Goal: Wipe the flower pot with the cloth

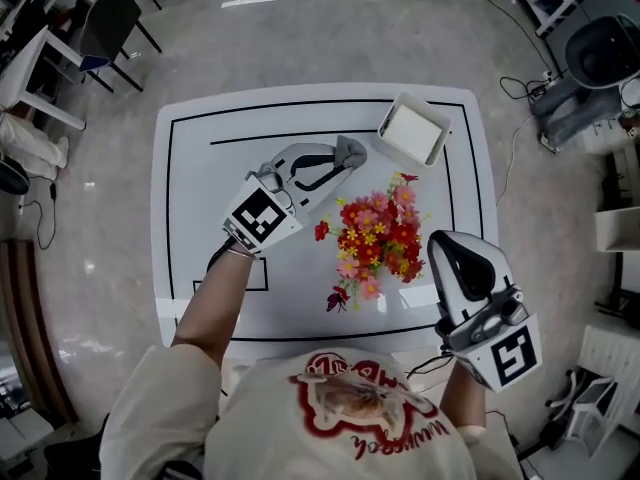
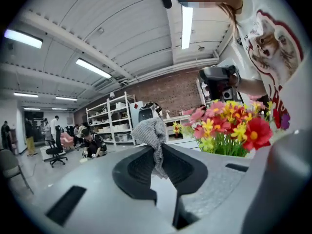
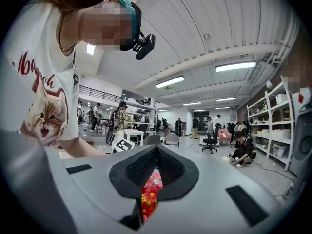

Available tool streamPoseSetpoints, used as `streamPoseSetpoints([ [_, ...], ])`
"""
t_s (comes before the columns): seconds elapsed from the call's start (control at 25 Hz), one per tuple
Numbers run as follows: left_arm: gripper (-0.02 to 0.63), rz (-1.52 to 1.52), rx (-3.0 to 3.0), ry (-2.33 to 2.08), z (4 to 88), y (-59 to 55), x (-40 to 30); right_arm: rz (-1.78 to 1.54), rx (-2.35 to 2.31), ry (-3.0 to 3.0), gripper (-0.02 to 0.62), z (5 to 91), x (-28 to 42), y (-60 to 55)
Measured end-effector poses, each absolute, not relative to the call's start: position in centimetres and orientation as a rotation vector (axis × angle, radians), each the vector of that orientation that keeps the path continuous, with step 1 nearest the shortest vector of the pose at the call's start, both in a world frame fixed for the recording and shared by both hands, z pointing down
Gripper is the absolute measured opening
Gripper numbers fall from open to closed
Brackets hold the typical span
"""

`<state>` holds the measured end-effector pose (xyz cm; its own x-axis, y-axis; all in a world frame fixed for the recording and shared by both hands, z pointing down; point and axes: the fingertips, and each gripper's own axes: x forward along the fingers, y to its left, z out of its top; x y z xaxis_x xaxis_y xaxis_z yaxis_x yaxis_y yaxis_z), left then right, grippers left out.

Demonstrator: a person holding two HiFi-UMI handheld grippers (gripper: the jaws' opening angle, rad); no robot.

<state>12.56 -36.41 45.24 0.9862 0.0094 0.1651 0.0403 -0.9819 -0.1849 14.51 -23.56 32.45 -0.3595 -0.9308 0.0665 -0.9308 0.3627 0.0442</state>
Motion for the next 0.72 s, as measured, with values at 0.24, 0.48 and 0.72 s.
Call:
streamPoseSetpoints([
  [0.24, 0.040, -0.328, -2.960, -0.256, 49.1, -34.8, 14.6, 0.032, 1.788, -2.499, -0.002, 32.9, 15.3, -23.4],
  [0.48, 0.040, -0.375, -2.918, -0.417, 51.2, -32.8, 15.7, 0.033, 1.807, -2.490, -0.002, 33.3, 15.7, -23.7],
  [0.72, 0.040, -0.432, -2.862, -0.527, 53.4, -31.8, 15.5, 0.012, 1.825, -2.475, -0.002, 33.5, 15.9, -23.7],
])
